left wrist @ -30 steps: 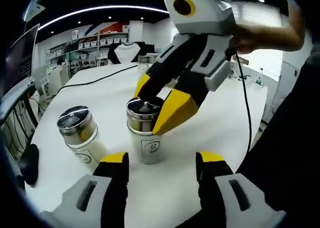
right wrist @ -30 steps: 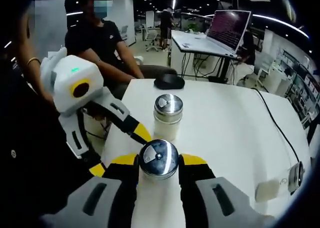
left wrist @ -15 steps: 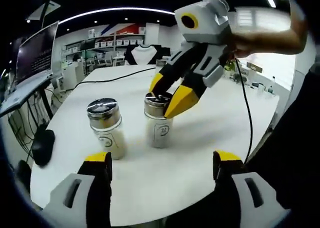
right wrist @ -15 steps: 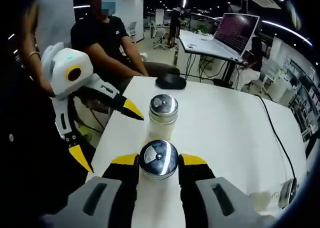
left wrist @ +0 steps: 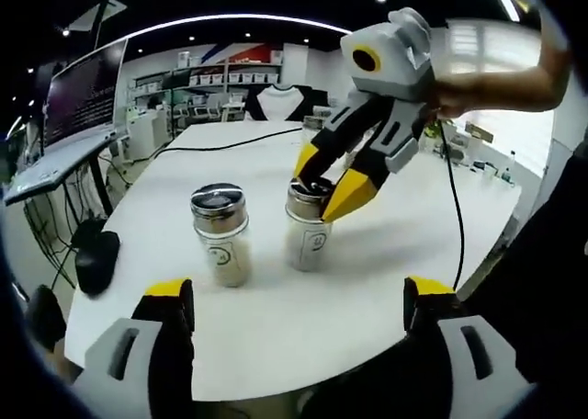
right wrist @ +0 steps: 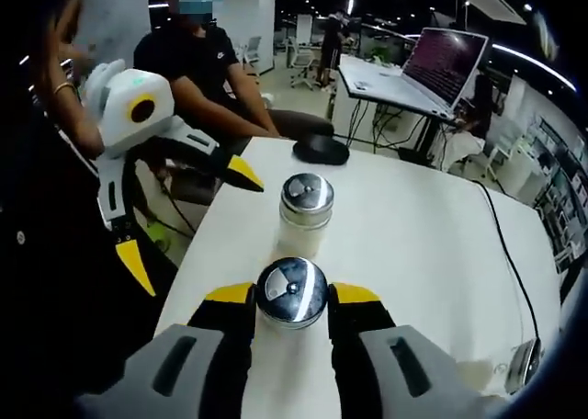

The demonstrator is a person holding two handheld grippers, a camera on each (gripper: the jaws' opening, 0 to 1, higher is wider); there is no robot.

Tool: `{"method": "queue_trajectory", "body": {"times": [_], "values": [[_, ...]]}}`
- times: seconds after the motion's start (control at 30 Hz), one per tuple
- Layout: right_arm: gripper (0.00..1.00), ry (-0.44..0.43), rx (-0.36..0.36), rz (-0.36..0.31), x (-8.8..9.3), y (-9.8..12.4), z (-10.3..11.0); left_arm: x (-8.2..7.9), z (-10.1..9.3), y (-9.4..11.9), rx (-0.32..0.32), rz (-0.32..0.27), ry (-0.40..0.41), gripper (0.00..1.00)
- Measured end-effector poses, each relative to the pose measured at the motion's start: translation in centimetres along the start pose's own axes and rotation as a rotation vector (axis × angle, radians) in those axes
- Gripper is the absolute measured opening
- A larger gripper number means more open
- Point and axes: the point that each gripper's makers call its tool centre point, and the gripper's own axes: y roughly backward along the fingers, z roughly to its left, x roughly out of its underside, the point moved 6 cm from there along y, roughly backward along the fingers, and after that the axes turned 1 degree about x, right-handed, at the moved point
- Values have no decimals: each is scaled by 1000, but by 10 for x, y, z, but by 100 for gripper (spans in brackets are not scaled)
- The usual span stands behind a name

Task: Rotate the seasoning bottle until the label or dispensing opening points toward the visible target arrow and the bottle remains upright within the marked orientation range

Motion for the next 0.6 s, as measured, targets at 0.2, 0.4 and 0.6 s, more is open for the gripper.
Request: {"method": "queue_trajectory", "body": {"times": [0.2,0.4,0.6], "values": [[28,-36,12,-31,0,2,0,-7,0,1,-4,-7,-11,100],[28,-38,21,-38,0,1,1,-9,2,1,-1,-5,-23,100],[33,-118,66,-107,-5,13,-5,-14,2,0,4,-8,-22,100]]}}
